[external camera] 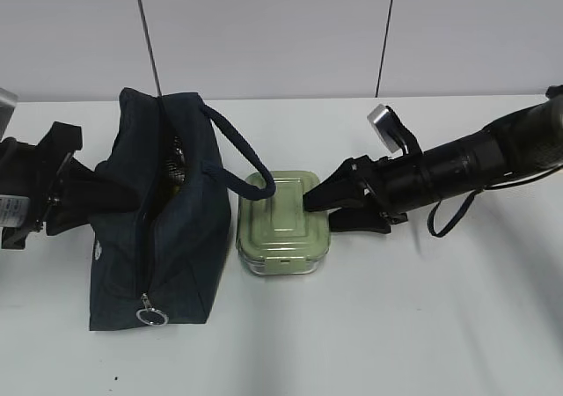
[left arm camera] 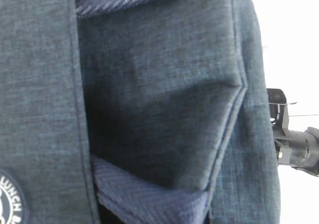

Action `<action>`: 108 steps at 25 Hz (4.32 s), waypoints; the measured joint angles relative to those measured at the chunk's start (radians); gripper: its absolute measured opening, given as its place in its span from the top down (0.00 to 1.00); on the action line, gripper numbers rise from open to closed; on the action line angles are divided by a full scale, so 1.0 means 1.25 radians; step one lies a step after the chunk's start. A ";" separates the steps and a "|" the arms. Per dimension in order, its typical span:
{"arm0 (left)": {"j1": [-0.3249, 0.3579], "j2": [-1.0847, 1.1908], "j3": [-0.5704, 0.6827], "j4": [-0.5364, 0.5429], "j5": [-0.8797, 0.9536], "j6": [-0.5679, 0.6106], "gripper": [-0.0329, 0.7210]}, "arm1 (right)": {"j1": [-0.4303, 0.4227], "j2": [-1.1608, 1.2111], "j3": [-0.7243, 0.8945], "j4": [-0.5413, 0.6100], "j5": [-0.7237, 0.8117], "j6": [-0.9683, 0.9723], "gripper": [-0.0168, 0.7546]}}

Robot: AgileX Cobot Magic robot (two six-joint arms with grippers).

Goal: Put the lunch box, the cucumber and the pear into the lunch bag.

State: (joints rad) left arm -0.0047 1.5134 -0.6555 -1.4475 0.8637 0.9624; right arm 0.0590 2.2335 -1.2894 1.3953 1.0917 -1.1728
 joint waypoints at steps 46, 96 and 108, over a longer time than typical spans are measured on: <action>0.000 0.000 0.000 0.015 0.000 0.000 0.98 | -0.112 0.021 -0.037 -0.014 0.028 0.028 0.50; 0.000 0.001 0.000 -0.035 -0.002 0.017 0.98 | 0.194 -0.108 -0.202 -0.061 -0.079 0.193 0.50; -0.001 0.001 0.000 -0.050 0.029 0.019 0.98 | 0.219 -0.104 -0.203 -0.263 -0.127 0.367 0.50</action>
State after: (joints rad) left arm -0.0058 1.5153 -0.6555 -1.5095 0.8997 0.9861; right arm 0.3329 2.1041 -1.5436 1.0671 0.9327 -0.7138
